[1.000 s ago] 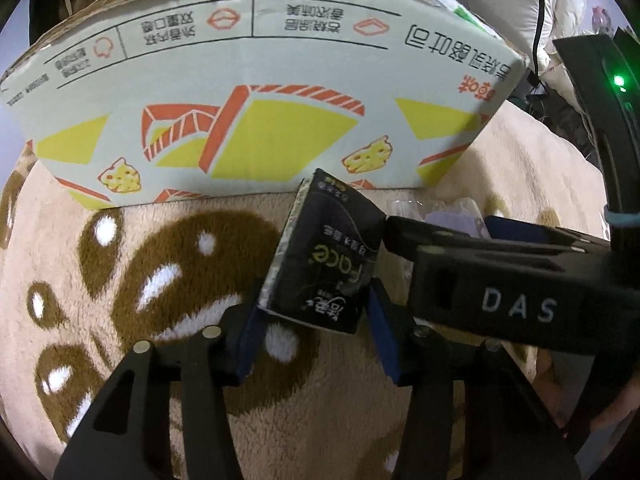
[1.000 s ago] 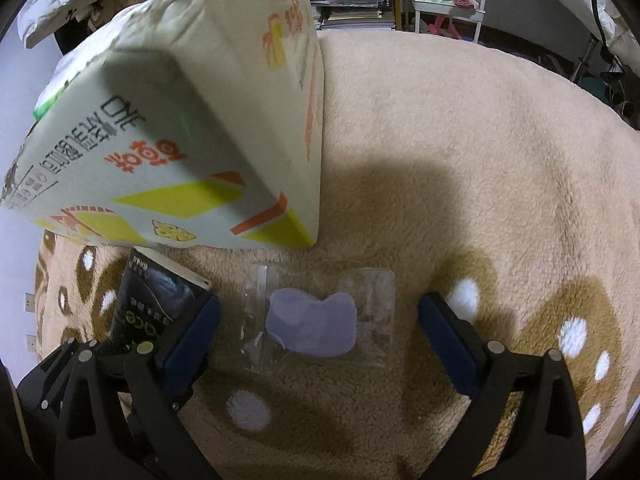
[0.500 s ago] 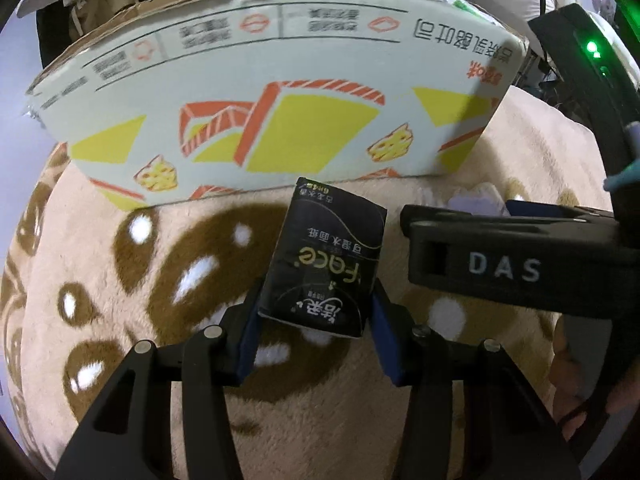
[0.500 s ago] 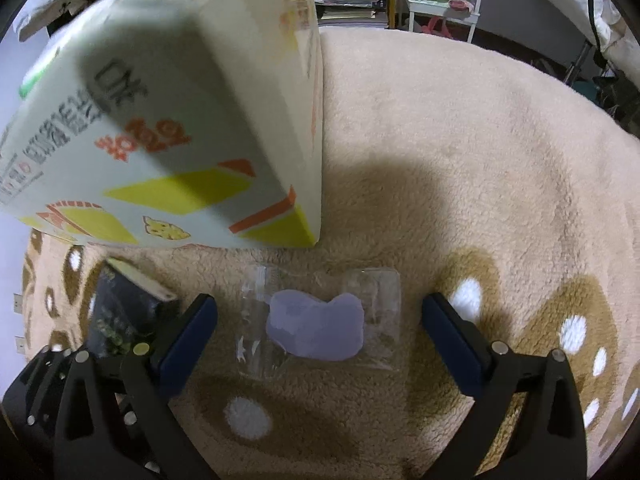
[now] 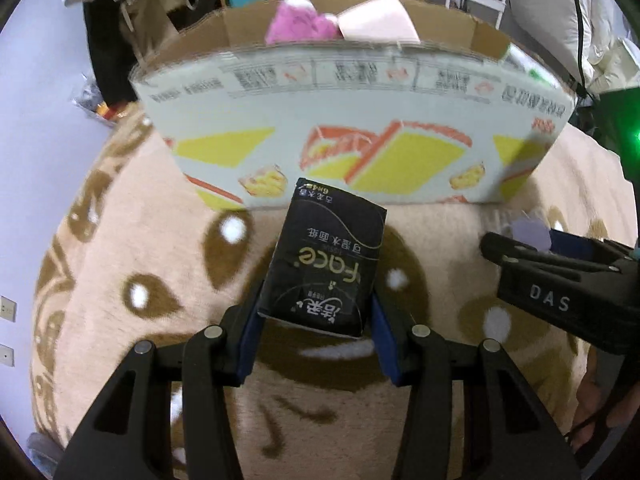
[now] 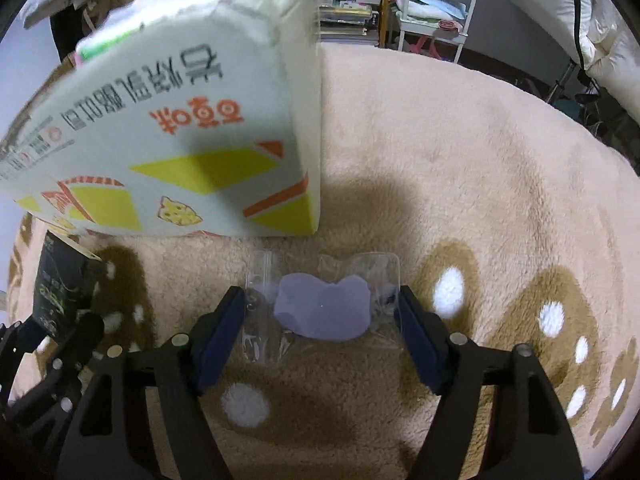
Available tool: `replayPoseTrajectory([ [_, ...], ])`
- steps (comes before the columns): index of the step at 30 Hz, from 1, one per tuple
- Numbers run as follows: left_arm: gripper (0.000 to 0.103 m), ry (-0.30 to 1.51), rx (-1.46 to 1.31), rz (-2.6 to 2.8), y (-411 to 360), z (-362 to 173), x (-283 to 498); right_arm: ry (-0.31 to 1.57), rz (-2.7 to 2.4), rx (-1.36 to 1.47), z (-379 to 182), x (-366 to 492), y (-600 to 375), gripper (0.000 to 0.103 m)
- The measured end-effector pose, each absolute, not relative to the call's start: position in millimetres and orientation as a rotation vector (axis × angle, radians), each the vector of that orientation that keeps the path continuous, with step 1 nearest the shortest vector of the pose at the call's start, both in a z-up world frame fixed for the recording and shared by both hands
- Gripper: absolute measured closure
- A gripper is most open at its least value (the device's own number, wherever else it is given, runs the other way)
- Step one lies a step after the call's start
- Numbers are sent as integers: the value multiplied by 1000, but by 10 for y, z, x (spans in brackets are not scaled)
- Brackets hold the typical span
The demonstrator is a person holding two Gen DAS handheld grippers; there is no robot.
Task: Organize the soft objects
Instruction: 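Lift the tissue pack and clear bag up over the box with both grippers, then open both grippers to drop the tissue pack and bag into the box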
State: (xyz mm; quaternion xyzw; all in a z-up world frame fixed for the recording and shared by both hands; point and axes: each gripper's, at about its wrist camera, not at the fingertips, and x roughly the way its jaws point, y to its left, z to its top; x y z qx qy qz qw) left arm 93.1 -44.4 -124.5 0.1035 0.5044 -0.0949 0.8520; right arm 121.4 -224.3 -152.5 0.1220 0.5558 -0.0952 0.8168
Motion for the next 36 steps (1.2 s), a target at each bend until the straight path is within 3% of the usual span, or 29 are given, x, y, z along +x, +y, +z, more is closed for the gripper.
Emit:
replayPoseTrajectory([
  [11,56,971,152,-142,-487,-978,905,1067,-127,309,-1151,910,-2122,24],
  [18,56,800,118,-100,-397,-578,789,950,-61,325,-697,688,-2018,24],
  [36,56,544,130,-154,-484,124,1026,687,33,200,-5,1085,-2076,24],
])
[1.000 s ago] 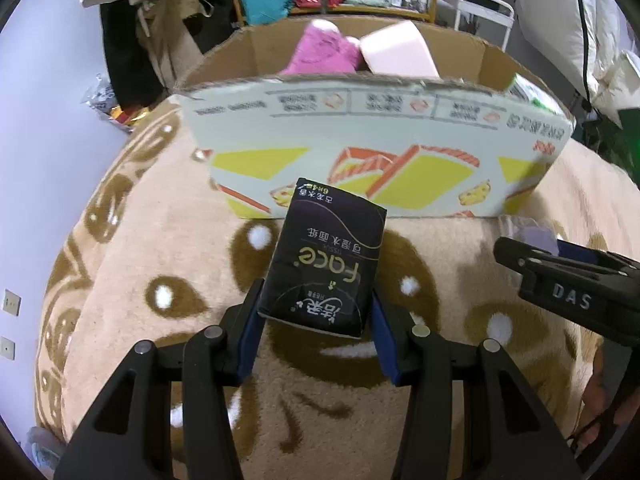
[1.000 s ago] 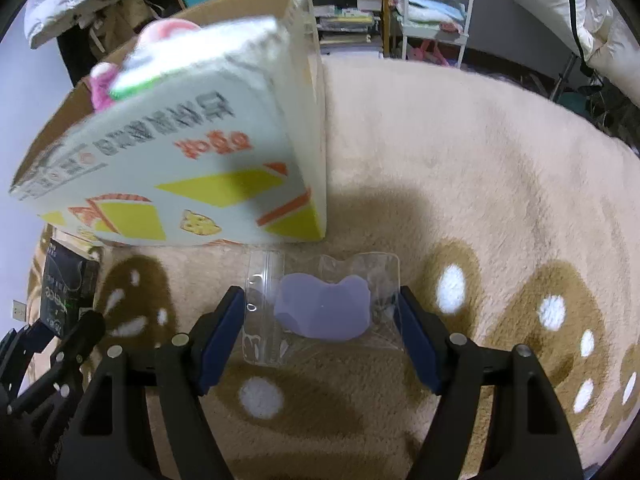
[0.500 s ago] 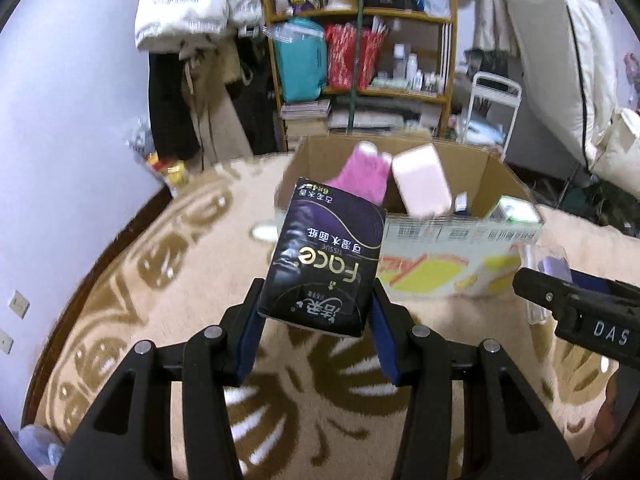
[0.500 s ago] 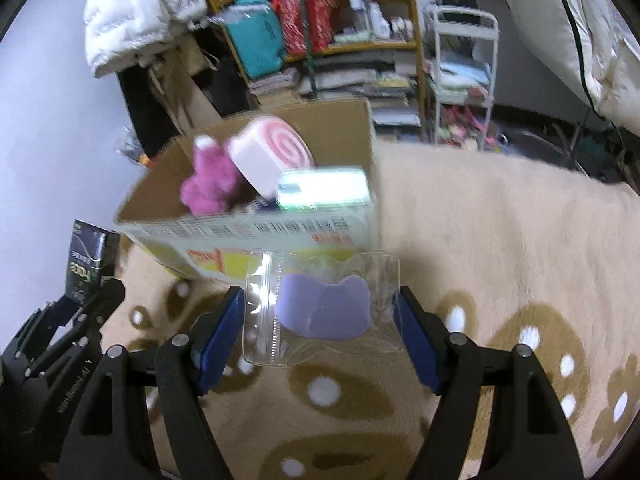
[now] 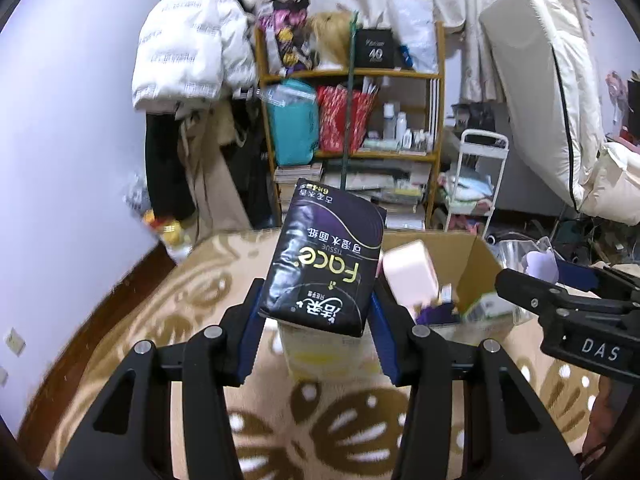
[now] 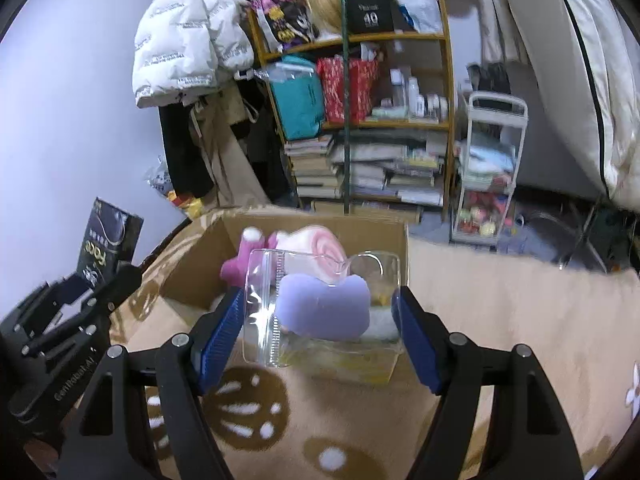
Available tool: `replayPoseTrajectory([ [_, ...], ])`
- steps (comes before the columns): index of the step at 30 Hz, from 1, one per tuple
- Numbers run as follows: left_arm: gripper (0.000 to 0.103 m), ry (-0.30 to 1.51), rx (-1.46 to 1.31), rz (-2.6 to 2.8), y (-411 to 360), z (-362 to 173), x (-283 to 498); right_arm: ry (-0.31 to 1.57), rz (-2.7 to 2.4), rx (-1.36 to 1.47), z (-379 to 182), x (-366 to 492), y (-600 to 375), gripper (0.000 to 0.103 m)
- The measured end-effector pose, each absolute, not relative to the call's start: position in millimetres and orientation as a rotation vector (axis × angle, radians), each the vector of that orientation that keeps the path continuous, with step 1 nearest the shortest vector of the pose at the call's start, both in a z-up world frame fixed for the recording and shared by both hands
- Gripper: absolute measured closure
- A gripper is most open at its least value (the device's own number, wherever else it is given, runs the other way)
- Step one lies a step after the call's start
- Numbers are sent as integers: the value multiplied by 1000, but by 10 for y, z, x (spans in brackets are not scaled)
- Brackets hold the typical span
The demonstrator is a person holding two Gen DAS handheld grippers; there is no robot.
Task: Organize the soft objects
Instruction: 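Open both grippers to drop the tissue pack and bag into the box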
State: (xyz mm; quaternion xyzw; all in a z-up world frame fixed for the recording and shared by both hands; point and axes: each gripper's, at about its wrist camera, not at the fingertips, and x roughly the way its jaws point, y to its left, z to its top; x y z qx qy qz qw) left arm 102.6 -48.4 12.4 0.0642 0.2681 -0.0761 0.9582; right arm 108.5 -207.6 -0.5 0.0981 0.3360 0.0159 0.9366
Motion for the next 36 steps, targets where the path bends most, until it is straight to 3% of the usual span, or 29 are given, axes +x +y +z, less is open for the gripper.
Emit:
replayPoseTrajectory([
  [14,56,512,211,-167,-704,82,1411,576,43,164,77,1375,-2185,24],
  [32,55,627,193,-165,-688,-370,1717,703,60,192,-387,1587,-2176,23],
  [36,47,628,208,-155,-674,-383,1701,708,68,198,-411,1585,-2174,22],
])
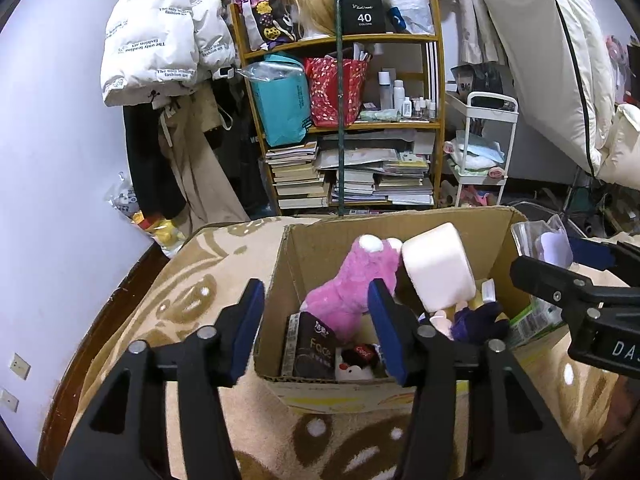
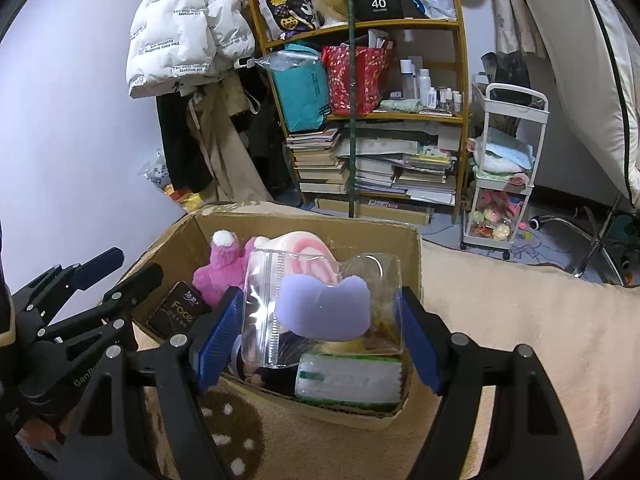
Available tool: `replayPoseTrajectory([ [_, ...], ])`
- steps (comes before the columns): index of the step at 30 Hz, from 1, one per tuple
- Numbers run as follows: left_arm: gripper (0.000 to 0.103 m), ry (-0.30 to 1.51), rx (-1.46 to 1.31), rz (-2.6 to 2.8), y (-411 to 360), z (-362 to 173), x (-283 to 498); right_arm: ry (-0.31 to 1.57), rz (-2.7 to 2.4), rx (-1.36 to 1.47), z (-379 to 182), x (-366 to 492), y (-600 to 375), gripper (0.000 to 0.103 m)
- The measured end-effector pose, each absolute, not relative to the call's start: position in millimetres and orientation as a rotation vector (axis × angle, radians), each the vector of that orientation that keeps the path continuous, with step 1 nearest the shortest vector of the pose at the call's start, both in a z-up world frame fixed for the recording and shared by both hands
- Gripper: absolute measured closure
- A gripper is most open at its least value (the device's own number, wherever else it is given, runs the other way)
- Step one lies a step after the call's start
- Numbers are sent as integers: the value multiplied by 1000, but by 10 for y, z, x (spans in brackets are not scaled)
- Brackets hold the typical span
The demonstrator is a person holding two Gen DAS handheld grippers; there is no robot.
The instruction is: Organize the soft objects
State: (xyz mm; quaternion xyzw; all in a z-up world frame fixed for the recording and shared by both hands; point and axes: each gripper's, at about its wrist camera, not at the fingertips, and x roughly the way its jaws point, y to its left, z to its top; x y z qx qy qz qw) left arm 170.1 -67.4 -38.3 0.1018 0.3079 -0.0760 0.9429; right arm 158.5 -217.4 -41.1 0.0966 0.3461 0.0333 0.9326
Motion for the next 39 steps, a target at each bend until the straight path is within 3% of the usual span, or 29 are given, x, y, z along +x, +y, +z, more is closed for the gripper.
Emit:
replayPoseTrajectory([
  [6,36,632,184,-128,-558,-319,1646,710,77,203,-435,1558,-2182,21],
  [8,34,630,173,-123,-507,-291,1619,697,75,203,-428,1546,-2183,9],
  [14,23,623,162,-106,-369,-224,1509,653,61,156,-320,1453,-2139,0],
  [22,21,594,160,-103,-242,-106,1282,615,38,146,-152,1224,-2107,0],
  [26,10,541,156,-96,-187,-7,1109,585,28,138,-37,1073,-2085,0],
  [30,7,487,178,-103,-161,106,901,555,21,133,83,932,-2062,0],
  [39,6,438,132,-125,-27,219,503,484,8,141,304,462,-2006,0],
])
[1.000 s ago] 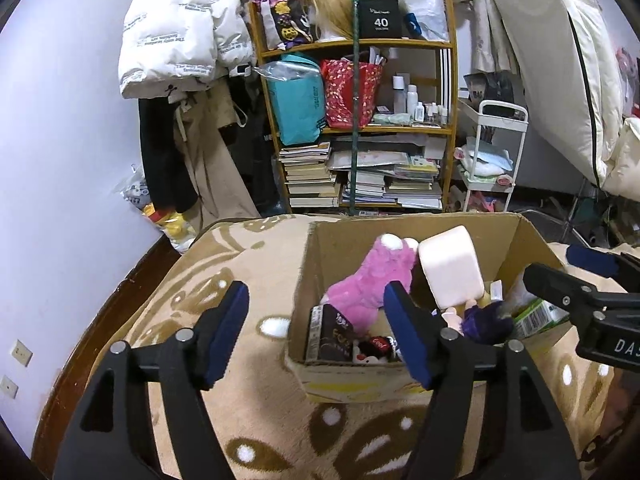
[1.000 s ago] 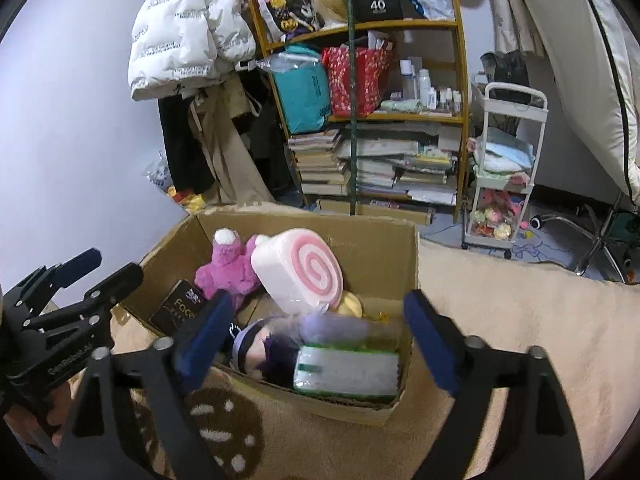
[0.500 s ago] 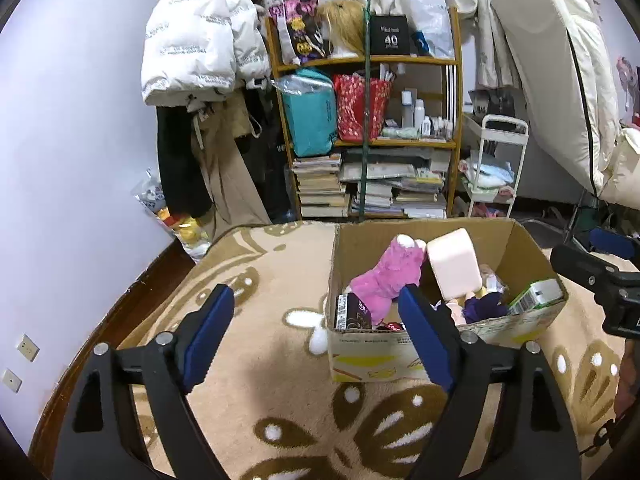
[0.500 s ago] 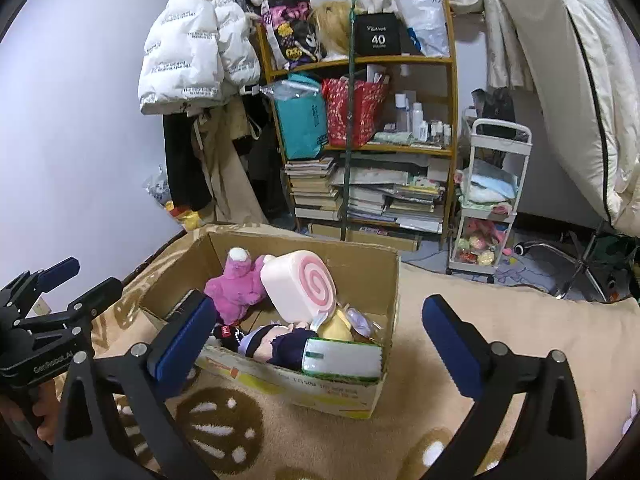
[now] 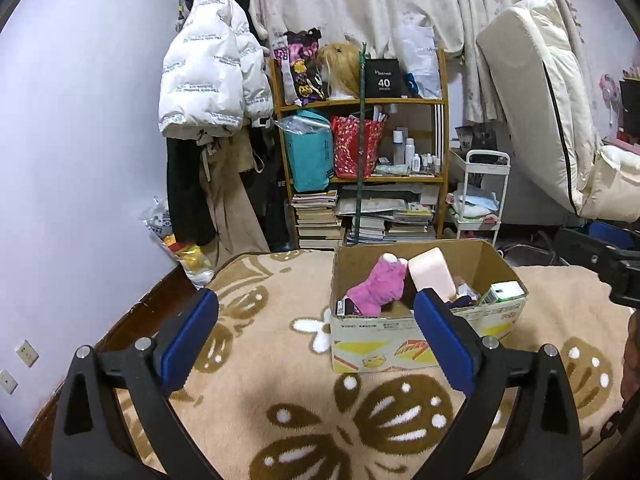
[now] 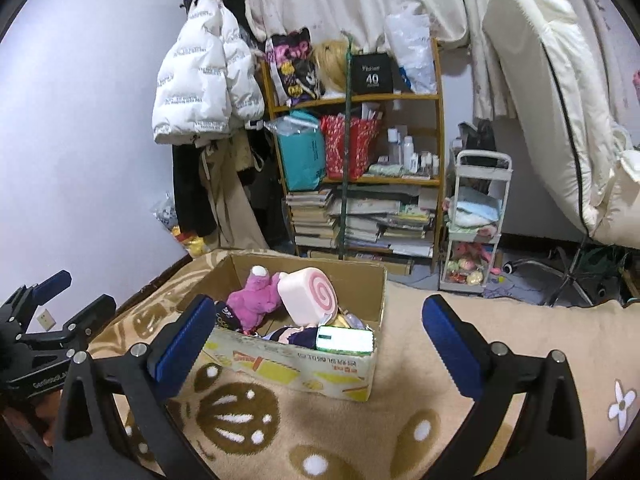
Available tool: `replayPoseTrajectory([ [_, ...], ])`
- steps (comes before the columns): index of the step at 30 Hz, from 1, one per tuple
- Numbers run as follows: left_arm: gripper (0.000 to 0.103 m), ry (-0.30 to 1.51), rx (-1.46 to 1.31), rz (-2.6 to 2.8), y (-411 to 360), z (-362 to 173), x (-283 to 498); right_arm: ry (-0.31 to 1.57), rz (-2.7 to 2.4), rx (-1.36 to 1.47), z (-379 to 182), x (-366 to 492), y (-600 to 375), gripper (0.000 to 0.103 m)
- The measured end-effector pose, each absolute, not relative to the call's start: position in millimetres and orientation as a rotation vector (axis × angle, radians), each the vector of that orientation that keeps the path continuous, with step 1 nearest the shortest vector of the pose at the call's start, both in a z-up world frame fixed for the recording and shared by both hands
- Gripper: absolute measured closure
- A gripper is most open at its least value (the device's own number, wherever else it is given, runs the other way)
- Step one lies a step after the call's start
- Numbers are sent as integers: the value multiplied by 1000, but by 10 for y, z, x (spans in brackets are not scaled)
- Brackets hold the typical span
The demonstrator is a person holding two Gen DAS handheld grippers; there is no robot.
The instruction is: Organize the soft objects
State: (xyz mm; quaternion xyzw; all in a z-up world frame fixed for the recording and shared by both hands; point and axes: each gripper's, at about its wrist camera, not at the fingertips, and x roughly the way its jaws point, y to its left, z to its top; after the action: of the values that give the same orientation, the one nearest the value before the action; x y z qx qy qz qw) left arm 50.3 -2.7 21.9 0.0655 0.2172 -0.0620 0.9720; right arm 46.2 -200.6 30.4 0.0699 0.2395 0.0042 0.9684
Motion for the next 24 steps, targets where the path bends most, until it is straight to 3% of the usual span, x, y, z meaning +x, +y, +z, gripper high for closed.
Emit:
replayPoseTrajectory([
  [24,3,420,89,-140,136,331,-36,391,-37,157,379,-207,-1964,0],
])
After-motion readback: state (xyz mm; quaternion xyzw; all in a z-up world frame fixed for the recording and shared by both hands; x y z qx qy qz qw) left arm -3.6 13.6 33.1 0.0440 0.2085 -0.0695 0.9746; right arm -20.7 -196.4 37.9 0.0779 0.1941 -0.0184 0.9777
